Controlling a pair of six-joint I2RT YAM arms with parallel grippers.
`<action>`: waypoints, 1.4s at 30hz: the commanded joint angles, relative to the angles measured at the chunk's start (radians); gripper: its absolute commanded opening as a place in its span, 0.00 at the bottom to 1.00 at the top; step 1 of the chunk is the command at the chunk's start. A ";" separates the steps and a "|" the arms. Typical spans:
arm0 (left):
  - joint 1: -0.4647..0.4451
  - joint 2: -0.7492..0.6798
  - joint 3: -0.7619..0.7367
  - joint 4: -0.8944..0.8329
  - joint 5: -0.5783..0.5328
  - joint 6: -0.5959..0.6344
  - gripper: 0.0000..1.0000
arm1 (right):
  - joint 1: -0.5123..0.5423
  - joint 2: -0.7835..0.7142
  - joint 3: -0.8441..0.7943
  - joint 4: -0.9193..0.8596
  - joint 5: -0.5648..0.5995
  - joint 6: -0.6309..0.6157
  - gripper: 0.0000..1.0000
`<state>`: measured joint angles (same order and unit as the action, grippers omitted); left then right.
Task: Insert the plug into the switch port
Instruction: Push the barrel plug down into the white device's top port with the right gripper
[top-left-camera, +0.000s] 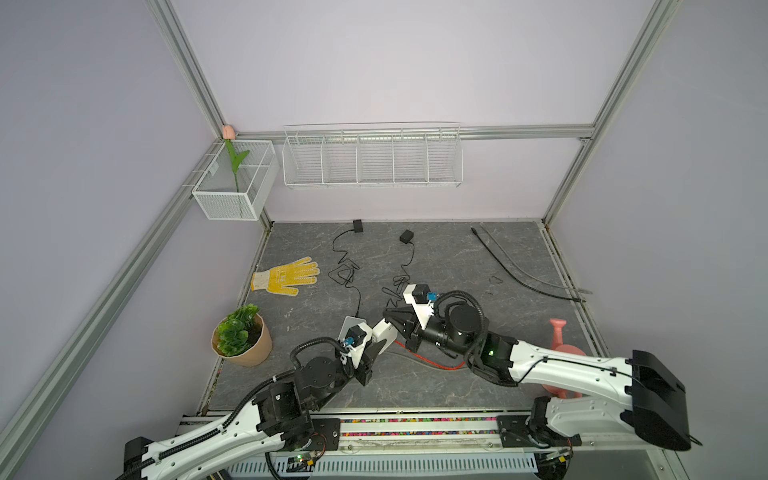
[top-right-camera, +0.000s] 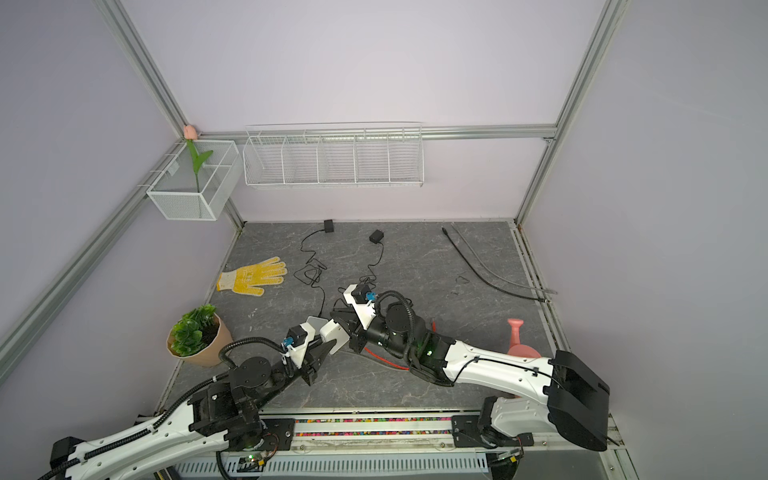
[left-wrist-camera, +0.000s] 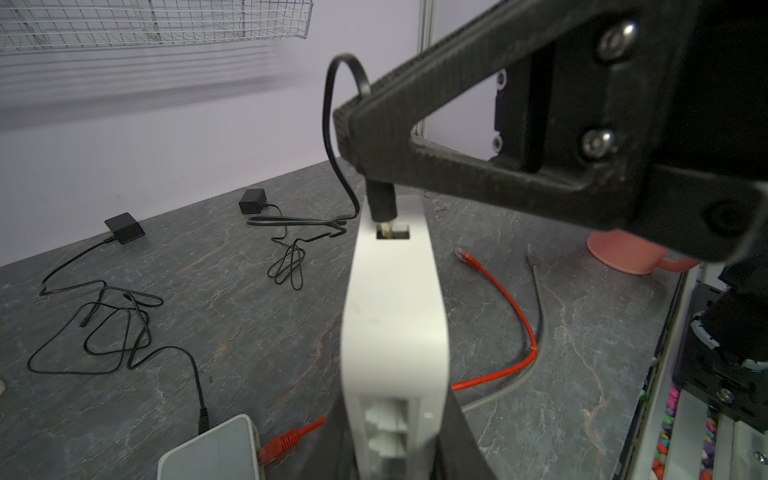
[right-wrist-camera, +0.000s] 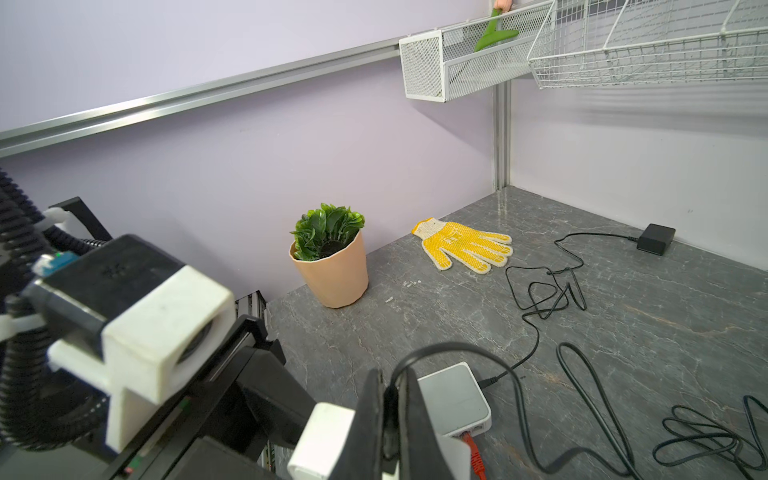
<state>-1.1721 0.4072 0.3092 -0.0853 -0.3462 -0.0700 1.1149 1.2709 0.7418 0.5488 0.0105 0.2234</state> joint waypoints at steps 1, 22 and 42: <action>-0.002 -0.027 0.066 0.082 -0.015 -0.038 0.00 | 0.025 0.001 -0.030 -0.050 -0.015 -0.016 0.07; 0.002 -0.071 0.103 0.035 -0.079 -0.059 0.00 | 0.091 0.089 -0.001 -0.170 0.009 -0.031 0.07; 0.015 -0.149 0.113 0.055 -0.144 -0.050 0.00 | 0.130 0.228 -0.041 -0.076 0.055 0.049 0.07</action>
<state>-1.1660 0.2882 0.3344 -0.3069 -0.4255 -0.1200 1.1942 1.4326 0.7563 0.6956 0.1387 0.2474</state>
